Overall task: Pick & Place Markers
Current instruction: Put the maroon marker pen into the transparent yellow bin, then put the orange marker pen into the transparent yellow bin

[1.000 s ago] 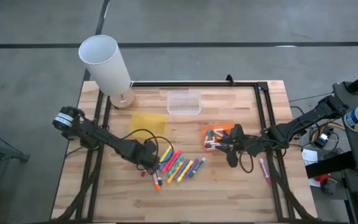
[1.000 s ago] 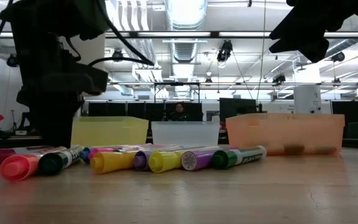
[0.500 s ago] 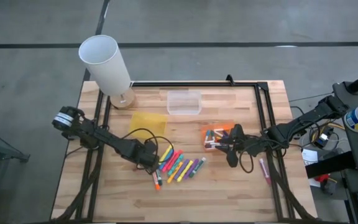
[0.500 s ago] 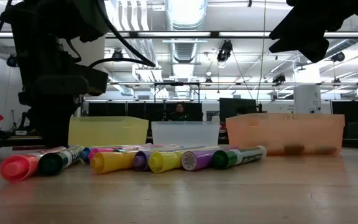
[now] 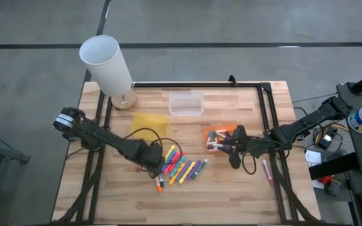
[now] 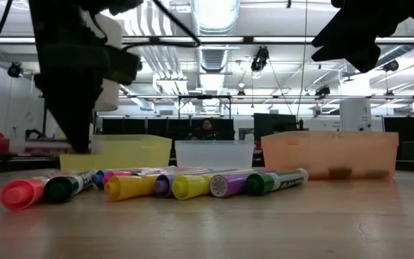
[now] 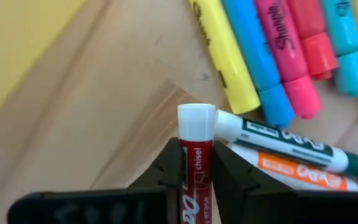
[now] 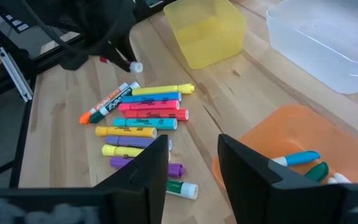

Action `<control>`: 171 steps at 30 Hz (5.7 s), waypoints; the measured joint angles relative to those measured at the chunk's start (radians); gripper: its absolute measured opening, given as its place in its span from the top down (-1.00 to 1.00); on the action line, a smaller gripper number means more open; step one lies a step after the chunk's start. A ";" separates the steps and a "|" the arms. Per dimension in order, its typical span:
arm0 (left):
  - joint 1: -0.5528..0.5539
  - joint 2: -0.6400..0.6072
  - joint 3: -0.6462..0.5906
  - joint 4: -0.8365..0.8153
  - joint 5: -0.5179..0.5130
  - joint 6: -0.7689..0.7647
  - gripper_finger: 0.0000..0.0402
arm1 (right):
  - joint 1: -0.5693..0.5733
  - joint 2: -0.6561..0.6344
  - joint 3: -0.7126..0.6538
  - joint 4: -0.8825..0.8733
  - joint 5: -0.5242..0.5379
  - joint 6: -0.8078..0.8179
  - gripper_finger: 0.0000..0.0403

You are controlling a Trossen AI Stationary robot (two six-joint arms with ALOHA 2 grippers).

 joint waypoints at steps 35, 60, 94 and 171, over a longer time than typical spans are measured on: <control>0.341 -0.002 0.253 -0.317 -0.265 0.640 0.74 | 0.000 0.000 -0.028 0.001 -0.002 0.012 0.49; 0.428 -0.002 0.120 -0.141 -0.266 0.717 0.41 | 0.000 0.000 -0.028 0.002 -0.002 0.010 0.64; -0.007 -0.051 0.136 -0.030 0.104 0.794 0.30 | 0.000 0.000 -0.028 0.001 -0.013 -0.038 0.64; -0.081 0.025 0.218 -0.305 -0.137 0.723 0.75 | 0.000 0.000 -0.029 0.051 -0.008 0.001 0.71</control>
